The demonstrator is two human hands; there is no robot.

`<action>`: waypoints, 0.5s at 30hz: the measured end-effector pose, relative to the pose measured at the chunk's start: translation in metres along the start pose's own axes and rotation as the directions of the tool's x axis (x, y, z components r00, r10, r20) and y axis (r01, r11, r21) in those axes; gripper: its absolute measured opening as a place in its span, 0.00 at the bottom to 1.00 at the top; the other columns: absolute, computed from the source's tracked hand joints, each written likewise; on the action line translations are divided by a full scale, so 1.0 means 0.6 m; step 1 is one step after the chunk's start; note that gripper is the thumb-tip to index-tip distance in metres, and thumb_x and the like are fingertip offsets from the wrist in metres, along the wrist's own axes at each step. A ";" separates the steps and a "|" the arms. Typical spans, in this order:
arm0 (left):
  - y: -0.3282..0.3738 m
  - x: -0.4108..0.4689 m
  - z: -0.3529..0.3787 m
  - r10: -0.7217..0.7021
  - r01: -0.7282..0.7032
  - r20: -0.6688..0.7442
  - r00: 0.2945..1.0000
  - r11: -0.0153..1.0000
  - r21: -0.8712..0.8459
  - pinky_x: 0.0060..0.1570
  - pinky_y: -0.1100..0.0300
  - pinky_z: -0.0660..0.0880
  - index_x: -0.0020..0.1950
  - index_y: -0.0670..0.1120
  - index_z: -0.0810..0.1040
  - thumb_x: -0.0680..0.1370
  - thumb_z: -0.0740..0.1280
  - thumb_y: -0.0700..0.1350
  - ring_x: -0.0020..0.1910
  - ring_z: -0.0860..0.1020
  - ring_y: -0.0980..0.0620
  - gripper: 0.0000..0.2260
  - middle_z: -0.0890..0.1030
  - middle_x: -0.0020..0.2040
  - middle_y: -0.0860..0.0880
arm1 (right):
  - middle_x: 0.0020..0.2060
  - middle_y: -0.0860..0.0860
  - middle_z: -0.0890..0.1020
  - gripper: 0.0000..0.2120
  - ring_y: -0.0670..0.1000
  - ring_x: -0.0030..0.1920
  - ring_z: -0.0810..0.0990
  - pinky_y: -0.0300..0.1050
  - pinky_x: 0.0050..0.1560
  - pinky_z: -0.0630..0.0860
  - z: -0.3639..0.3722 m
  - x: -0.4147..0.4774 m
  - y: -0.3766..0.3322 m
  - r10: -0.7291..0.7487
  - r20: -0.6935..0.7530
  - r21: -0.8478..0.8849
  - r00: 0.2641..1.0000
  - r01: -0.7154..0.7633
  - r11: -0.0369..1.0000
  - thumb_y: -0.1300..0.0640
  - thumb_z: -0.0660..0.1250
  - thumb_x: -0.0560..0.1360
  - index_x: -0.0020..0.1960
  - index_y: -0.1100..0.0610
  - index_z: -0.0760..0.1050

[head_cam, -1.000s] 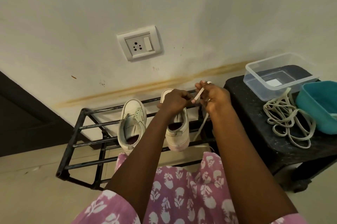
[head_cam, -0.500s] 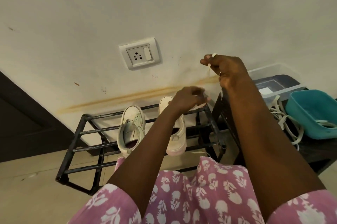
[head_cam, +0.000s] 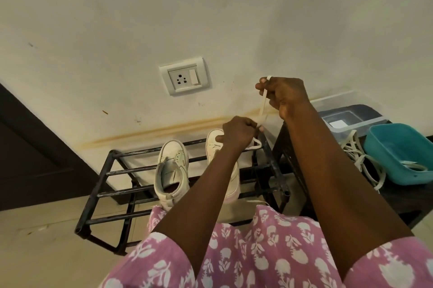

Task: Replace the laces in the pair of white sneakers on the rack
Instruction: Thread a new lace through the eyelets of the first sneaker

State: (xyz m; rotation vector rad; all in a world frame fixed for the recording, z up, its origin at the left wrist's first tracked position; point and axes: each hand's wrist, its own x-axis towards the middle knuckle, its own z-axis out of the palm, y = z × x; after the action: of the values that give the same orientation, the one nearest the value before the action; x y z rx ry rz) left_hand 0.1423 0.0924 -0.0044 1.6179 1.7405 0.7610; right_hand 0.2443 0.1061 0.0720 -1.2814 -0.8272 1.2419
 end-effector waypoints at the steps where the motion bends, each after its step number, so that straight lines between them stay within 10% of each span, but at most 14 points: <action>1: -0.008 0.001 0.008 0.007 -0.008 0.022 1.000 0.998 0.056 0.65 0.48 0.65 0.49 0.45 0.84 0.75 0.69 0.47 0.56 0.77 0.45 0.08 0.83 0.50 0.46 | 0.38 0.51 0.81 0.06 0.46 0.36 0.80 0.35 0.33 0.71 -0.001 0.003 -0.004 -0.012 -0.006 0.002 1.000 0.012 1.000 0.66 0.67 0.73 0.39 0.58 0.77; 7: -0.051 0.003 0.048 -0.069 0.039 0.053 0.996 0.893 0.449 0.67 0.39 0.57 0.58 0.50 0.80 0.75 0.66 0.57 0.67 0.64 0.42 0.16 0.71 0.65 0.46 | 0.36 0.55 0.80 0.04 0.49 0.35 0.80 0.35 0.37 0.80 0.001 0.005 -0.026 -0.165 -0.012 0.034 0.986 0.165 0.986 0.69 0.67 0.73 0.47 0.67 0.78; 15: -0.069 -0.008 0.058 -0.087 0.086 -0.021 0.996 0.870 0.486 0.64 0.36 0.57 0.56 0.50 0.81 0.75 0.67 0.55 0.66 0.60 0.40 0.14 0.68 0.65 0.46 | 0.38 0.58 0.79 0.04 0.53 0.37 0.80 0.40 0.40 0.81 0.007 -0.006 -0.061 -0.316 0.048 -0.013 0.947 0.317 0.948 0.70 0.64 0.75 0.46 0.67 0.78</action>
State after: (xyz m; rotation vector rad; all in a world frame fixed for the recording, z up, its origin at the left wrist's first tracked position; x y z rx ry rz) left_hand 0.1437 0.0841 -0.0580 1.8361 2.1055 0.2811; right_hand 0.2469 0.1086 0.1088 -1.0884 -1.0368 1.0084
